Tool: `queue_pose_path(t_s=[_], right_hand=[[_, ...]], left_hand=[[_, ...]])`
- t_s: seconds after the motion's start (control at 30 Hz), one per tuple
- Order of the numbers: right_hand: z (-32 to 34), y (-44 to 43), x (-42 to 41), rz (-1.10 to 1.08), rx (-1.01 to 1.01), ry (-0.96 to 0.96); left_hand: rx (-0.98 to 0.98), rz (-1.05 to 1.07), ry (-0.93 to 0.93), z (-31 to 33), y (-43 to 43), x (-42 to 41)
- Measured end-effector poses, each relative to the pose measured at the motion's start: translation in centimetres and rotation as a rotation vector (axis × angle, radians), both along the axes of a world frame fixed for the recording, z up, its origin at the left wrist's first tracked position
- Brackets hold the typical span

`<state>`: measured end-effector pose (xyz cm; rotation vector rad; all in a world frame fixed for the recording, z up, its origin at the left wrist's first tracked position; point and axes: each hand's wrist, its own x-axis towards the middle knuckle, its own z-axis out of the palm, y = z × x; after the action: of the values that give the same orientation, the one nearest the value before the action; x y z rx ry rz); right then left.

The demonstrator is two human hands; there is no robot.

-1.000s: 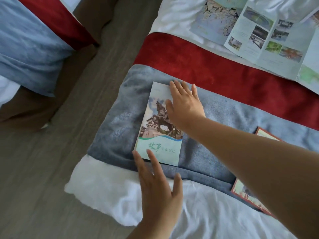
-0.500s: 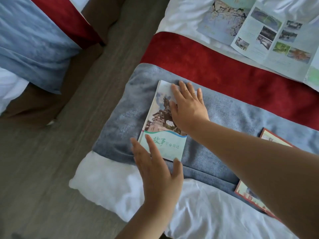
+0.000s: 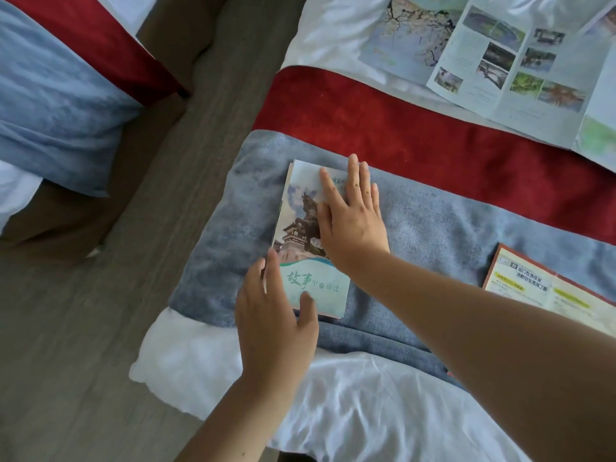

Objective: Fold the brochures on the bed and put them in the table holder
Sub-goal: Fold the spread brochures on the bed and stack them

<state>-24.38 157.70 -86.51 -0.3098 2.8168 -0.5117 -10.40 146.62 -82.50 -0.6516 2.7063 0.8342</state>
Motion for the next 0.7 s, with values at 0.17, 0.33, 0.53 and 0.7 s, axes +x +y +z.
queue_pose_path(t_s=[0.17,0.33,0.53,0.7], right_hand=[[0.3,1.2,4.7,-0.074,0.047,-0.025],[-0.8,2.7,8.1,0.104,0.122,0.035],[-2.2,3.4,8.1,0.192,0.173,0.01],[-2.6,3.4,7.8,0.176,0.14,0.025]], left_hand=[[-0.304,-0.362,0.06,-1.2,-0.1,-3.6],[-0.387,-0.566,0.111,-3.4,-2.0,-6.6],[-0.443,-0.606,0.126,-5.2,-3.2,-6.7],[-0.47,-0.577,0.141,-6.7,-2.7,-6.6]])
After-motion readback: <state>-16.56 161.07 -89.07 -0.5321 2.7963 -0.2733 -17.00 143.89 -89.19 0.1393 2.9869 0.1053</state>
